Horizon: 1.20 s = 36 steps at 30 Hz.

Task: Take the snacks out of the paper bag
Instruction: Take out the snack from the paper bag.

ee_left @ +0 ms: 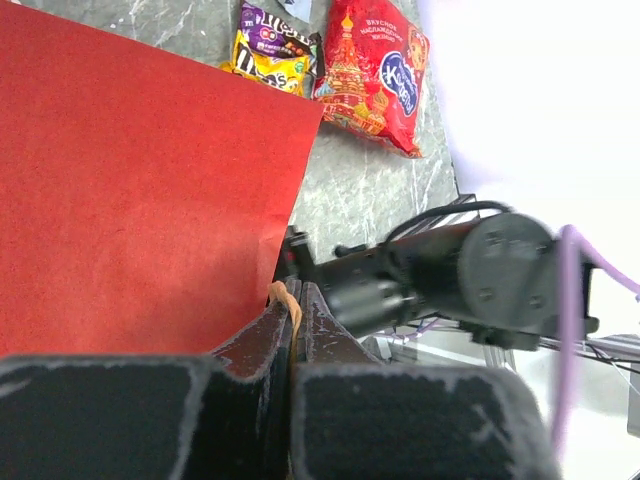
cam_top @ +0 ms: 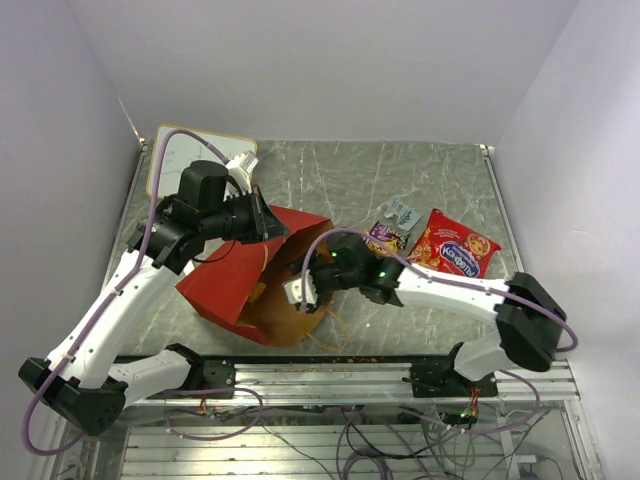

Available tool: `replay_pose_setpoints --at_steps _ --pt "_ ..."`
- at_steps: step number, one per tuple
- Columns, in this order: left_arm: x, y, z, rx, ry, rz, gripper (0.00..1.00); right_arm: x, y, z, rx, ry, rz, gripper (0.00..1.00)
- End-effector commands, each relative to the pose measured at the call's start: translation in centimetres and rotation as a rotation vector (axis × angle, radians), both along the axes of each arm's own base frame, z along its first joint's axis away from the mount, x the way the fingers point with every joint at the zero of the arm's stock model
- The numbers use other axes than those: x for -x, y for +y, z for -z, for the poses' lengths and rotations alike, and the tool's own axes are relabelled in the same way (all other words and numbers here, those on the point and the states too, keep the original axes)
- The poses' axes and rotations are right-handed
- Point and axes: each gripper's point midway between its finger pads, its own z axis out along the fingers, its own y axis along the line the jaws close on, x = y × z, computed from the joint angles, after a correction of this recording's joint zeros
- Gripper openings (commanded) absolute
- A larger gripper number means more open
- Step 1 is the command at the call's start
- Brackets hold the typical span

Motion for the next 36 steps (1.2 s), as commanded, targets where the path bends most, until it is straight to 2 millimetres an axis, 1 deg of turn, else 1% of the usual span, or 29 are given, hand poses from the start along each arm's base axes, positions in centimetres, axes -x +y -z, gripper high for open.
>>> replay_pose_setpoints --at_steps 1,2,3,4,6,8,11,14,16,21,22,23,29,31,33,36 --pt "-0.9 -0.1 -2.1 0.016 -0.074 -0.006 0.07 -2.6 2.1 0.4 0.047 -0.172 -0.001 0.59" --pt "-0.9 -0.1 -2.2 0.012 -0.077 0.000 0.07 -3.0 2.7 0.6 0.052 -0.184 -0.008 0.58" --pt "-1.0 -0.1 -2.3 0.004 -0.083 0.004 0.07 -3.1 3.0 1.5 0.079 -0.191 -0.025 0.57" --pt "-1.0 -0.1 -2.4 -0.009 -0.088 0.011 0.07 -3.6 3.8 1.2 0.084 -0.212 -0.031 0.56" --pt "-1.2 0.0 -2.5 -0.031 -0.101 0.022 0.07 -4.6 4.7 2.5 0.131 -0.240 -0.023 0.54" --pt "-1.4 0.0 -2.7 -0.053 -0.113 0.036 0.07 -5.4 5.5 3.0 0.154 -0.269 -0.015 0.54" --pt "-1.8 0.2 -2.8 -0.092 -0.137 0.054 0.07 -6.6 6.1 4.5 0.203 -0.300 0.003 0.54" --pt "-1.9 0.1 -2.7 -0.112 -0.151 0.077 0.07 -8.3 6.5 5.8 0.249 -0.344 0.051 0.53" --pt "-1.9 -0.1 -2.4 -0.116 -0.151 0.097 0.07 -9.4 6.9 6.4 0.267 -0.367 0.089 0.53" --pt "-2.2 -0.3 -2.1 -0.135 -0.155 0.117 0.07 -10.8 8.1 7.7 0.289 -0.371 0.123 0.53" --pt "-2.3 -0.3 -2.0 -0.137 -0.156 0.120 0.07 -11.0 8.4 7.5 0.287 -0.376 0.129 0.53" --pt "-2.4 -0.4 -1.9 -0.140 -0.153 0.125 0.07 -11.3 8.4 8.9 0.311 -0.369 0.130 0.53" --pt "-2.3 -0.4 -1.6 -0.142 -0.145 0.127 0.07 -12.7 9.0 10.5 0.333 -0.362 0.164 0.52" --pt "-2.2 -0.2 -1.7 -0.144 -0.144 0.121 0.07 -13.1 8.9 11.4 0.354 -0.345 0.173 0.49" --pt "-2.1 -0.1 -1.7 -0.144 -0.142 0.120 0.07 -13.1 8.5 12.3 0.377 -0.330 0.169 0.44" --pt "-2.0 0.0 -1.7 -0.145 -0.140 0.111 0.07 -12.7 8.1 12.9 0.383 -0.310 0.156 0.35"
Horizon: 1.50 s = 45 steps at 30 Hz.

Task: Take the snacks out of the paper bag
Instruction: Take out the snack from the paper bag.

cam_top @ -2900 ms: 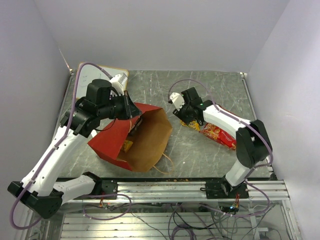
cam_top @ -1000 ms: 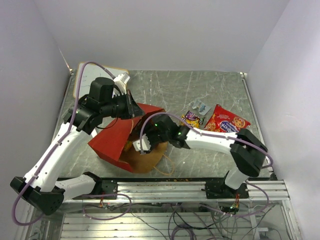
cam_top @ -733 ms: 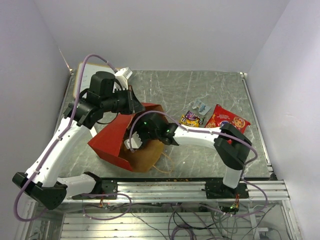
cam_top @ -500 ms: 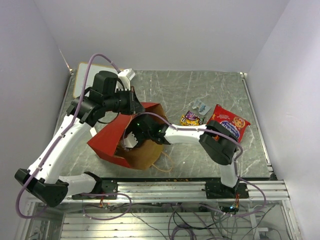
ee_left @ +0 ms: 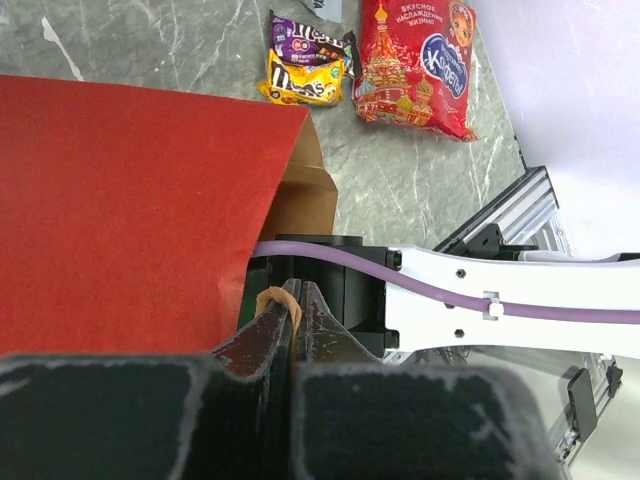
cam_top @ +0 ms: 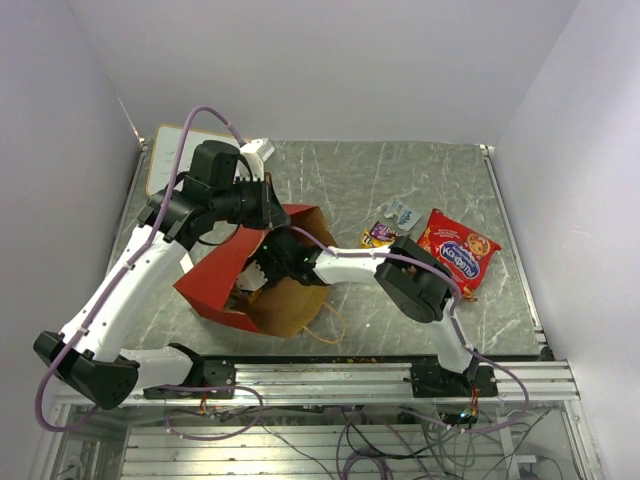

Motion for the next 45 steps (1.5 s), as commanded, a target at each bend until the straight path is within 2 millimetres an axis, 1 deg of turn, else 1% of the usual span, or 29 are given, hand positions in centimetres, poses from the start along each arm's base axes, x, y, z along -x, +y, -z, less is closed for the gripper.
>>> replay_pose_setpoints --at_steps 1,5,8,10,11,12,15,16,17,22,23,25,28,30,32,34,37,40,41,42,45 --pt "0.5 0.4 -1.5 0.012 -0.035 0.002 0.07 -0.3 -0.7 0.9 0.018 0.019 0.005 0.31" --pt "0.3 1.1 -1.3 -0.007 -0.031 -0.046 0.07 0.1 -0.5 -0.7 -0.020 0.021 -0.006 0.15" --pt "-0.1 1.7 -1.3 -0.008 -0.036 -0.097 0.07 0.5 -0.7 -1.9 -0.042 0.025 -0.011 0.05" --pt "-0.1 1.8 -1.5 -0.002 -0.042 -0.113 0.07 0.9 -1.2 -2.6 -0.048 0.030 -0.009 0.01" --pt "-0.2 1.9 -1.6 0.003 -0.045 -0.124 0.07 1.2 -1.4 -2.6 -0.045 0.039 -0.012 0.00" --pt "-0.2 2.0 -1.6 0.007 -0.044 -0.131 0.07 1.5 -1.6 -3.8 -0.065 0.036 -0.016 0.00" --pt "-0.3 1.7 -2.1 0.036 -0.045 -0.139 0.07 2.6 -2.4 -5.5 -0.108 0.050 -0.021 0.00" --pt "-0.3 1.6 -2.2 0.043 -0.045 -0.139 0.07 3.0 -2.6 -6.6 -0.135 0.052 -0.024 0.00" --pt "-0.3 1.7 -2.3 0.045 -0.046 -0.146 0.07 3.4 -2.8 -7.3 -0.153 0.059 -0.029 0.00" --pt "-0.4 2.0 -2.6 0.051 -0.062 -0.170 0.07 6.3 -3.8 -9.2 -0.207 0.123 -0.071 0.00" --pt "-0.3 2.0 -2.5 0.050 -0.060 -0.168 0.07 7.0 -4.1 -9.4 -0.216 0.143 -0.074 0.00" --pt "-0.2 2.0 -2.5 0.051 -0.054 -0.162 0.07 8.3 -4.4 -10.4 -0.247 0.172 -0.081 0.00" --pt "0.1 2.3 -2.1 0.045 -0.051 -0.170 0.07 10.4 -4.9 -12.7 -0.333 0.254 -0.096 0.00" --pt "0.1 2.4 -1.9 0.051 -0.050 -0.185 0.07 11.7 -5.5 -14.3 -0.377 0.307 -0.101 0.00" --pt "0.0 2.4 -1.6 0.052 -0.045 -0.190 0.07 12.9 -6.4 -16.1 -0.424 0.351 -0.097 0.00" --pt "-0.3 2.5 -1.3 0.041 -0.041 -0.200 0.07 14.0 -7.6 -17.3 -0.468 0.401 -0.073 0.00" --pt "-0.6 2.6 -1.1 0.027 -0.039 -0.212 0.07 15.3 -9.3 -20.3 -0.541 0.448 -0.041 0.00" --pt "-0.8 2.5 -1.1 0.039 -0.043 -0.217 0.07 15.4 -11.0 -23.4 -0.611 0.456 0.030 0.00" --pt "-0.8 2.4 -1.0 0.041 -0.040 -0.220 0.07 15.3 -11.6 -24.0 -0.628 0.450 0.056 0.00" --pt "-0.8 2.5 -0.8 0.040 -0.034 -0.223 0.07 15.0 -12.1 -26.1 -0.673 0.427 0.077 0.00" --pt "-0.8 2.4 -0.3 0.040 -0.017 -0.227 0.07 13.8 -14.3 -29.6 -0.769 0.336 0.164 0.00"
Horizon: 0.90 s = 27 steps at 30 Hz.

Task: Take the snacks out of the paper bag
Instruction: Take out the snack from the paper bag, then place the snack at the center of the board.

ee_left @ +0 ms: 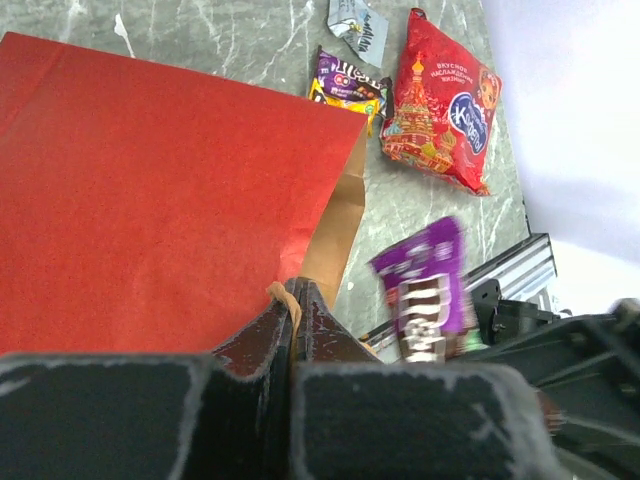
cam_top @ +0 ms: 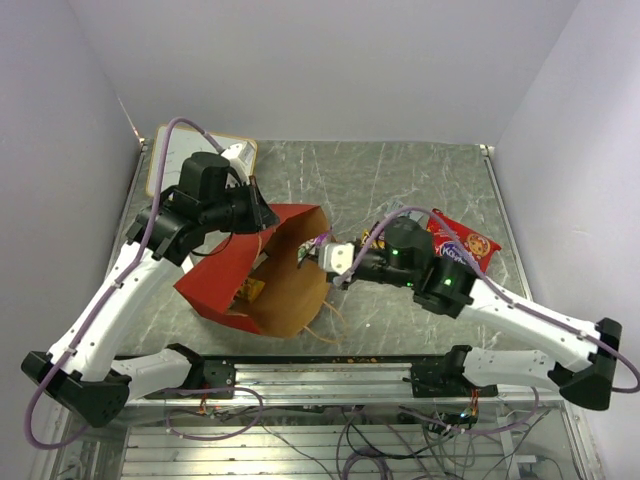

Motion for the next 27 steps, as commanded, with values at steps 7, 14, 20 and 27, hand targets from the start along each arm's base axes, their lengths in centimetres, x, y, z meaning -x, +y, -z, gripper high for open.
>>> replay_pose_setpoints --at_steps 7,14,20,27 --pt "-0.4 0.0 0.6 0.011 0.008 -0.021 0.07 -6.5 -9.2 -6.7 -0.212 -0.061 0.632 0.00" --pt "0.0 0.2 0.6 0.015 0.015 -0.030 0.07 -10.1 -12.6 -0.9 -0.153 0.143 0.953 0.00" --pt "0.3 0.6 0.6 0.014 0.020 -0.043 0.07 -11.3 -13.9 4.8 0.022 0.252 1.025 0.00" --pt "0.4 0.9 0.6 0.010 0.025 -0.060 0.07 -11.8 -14.7 10.6 0.248 0.440 0.982 0.00"
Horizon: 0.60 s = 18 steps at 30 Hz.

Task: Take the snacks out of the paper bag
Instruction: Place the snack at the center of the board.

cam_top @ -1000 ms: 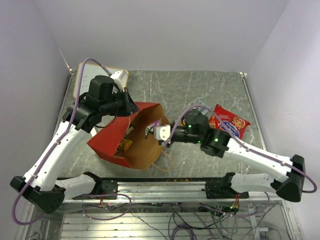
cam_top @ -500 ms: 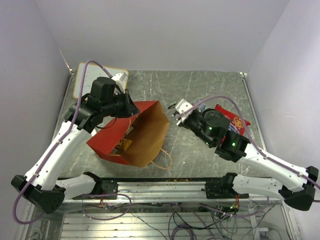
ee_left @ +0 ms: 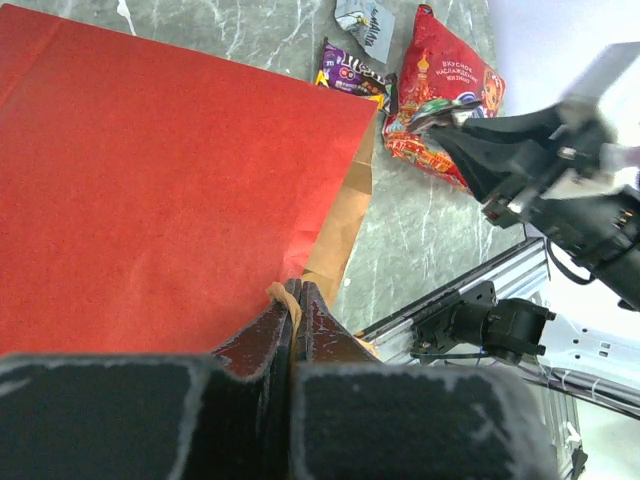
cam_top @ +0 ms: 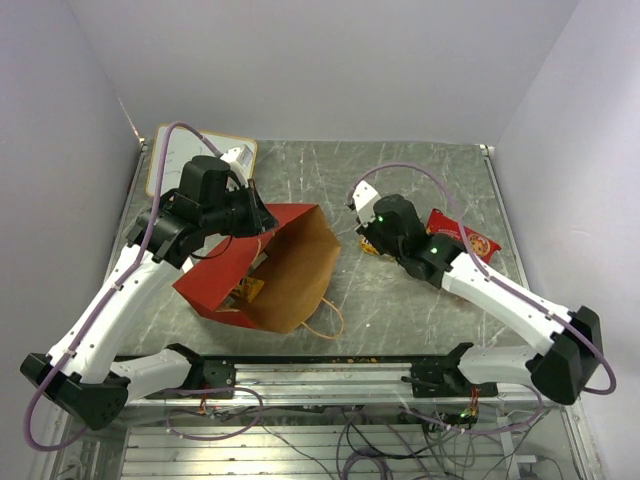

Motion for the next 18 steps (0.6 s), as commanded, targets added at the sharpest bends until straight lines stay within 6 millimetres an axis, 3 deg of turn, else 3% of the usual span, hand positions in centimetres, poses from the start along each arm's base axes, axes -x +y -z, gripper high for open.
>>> replay_pose_setpoints --at_steps 1,12,18 --pt "0.0 0.7 -0.3 -0.002 -0.012 -0.034 0.07 1.1 0.7 2.7 0.026 0.163 -0.055 0.00" --pt "0.2 0.4 0.3 -0.025 0.016 -0.001 0.07 1.1 1.0 7.9 0.042 0.346 -0.073 0.00" --pt "0.4 -0.1 -0.8 0.042 -0.021 0.004 0.07 -0.1 0.4 10.0 0.139 0.388 -0.074 0.00"
